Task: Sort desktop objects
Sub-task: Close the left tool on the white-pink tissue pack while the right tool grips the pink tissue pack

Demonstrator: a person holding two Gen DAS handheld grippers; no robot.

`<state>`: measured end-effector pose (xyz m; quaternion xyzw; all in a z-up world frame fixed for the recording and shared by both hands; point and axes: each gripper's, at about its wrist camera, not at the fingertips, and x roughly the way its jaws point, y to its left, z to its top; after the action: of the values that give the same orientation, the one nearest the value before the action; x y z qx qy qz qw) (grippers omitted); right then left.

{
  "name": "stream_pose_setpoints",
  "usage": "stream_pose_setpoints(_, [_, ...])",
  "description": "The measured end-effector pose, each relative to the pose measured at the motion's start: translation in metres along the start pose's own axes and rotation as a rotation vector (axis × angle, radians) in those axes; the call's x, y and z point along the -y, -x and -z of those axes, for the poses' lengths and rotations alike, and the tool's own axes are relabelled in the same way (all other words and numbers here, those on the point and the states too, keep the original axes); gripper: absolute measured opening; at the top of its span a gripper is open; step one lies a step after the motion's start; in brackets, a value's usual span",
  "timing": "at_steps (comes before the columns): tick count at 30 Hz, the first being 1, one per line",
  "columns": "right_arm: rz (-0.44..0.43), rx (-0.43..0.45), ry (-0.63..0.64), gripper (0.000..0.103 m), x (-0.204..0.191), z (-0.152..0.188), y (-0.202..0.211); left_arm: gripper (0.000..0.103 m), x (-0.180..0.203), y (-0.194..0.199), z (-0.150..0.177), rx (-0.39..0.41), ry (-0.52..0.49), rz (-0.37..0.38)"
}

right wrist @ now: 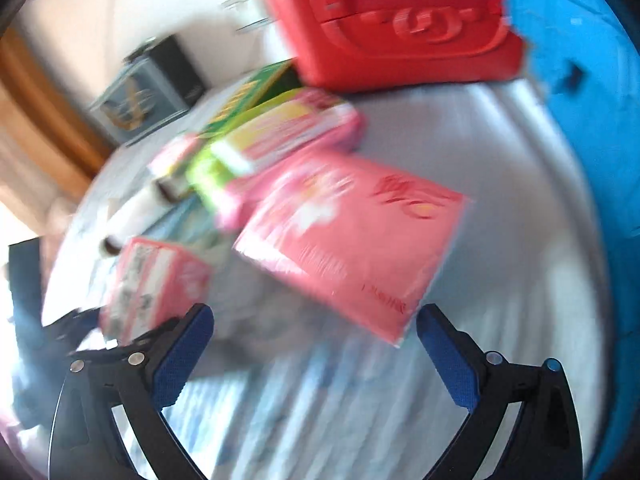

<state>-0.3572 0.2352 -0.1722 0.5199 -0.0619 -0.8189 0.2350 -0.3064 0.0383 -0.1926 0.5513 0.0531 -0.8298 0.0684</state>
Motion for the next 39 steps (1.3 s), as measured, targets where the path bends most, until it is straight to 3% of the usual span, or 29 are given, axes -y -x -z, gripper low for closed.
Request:
stream_pose_setpoints(3, [-0.091,-0.042,0.062,0.103,-0.029,0.013,-0.004,0.090,-0.007,0.005,0.005,0.001,0.027,-0.009])
stream_pose_setpoints(8, [0.094,0.026,0.072,0.103,-0.024,0.014,0.011,0.090,-0.002,0.010,0.003,0.031,0.024,0.008])
stream_pose_setpoints(12, [0.168,0.039,0.085,0.103,-0.007,0.002,0.016,0.090,0.014,0.012,-0.009,0.056,0.000,0.021])
stream_pose_setpoints(19, [0.198,0.013,0.157,0.103,0.000,-0.015,-0.004,0.090,0.017,-0.003,-0.023,0.050,-0.030,0.002])
stream_pose_setpoints(28, [0.184,-0.034,0.124,0.103,0.012,-0.014,-0.030,0.089,0.023,-0.006,-0.019,0.050,-0.041,0.005])
stream_pose_setpoints(30, [0.197,-0.019,0.134,0.096,0.009,-0.012,-0.026,0.089,0.024,-0.001,-0.018,0.059,-0.045,0.004])
stream_pose_setpoints(33, [0.221,-0.009,0.138,0.095,0.003,-0.009,-0.018,0.089,0.022,0.013,-0.015,0.081,-0.043,0.005])
stream_pose_setpoints(39, [0.183,0.063,0.129,0.093,-0.019,0.002,0.025,0.089,0.007,0.059,-0.004,0.154,-0.020,0.019])
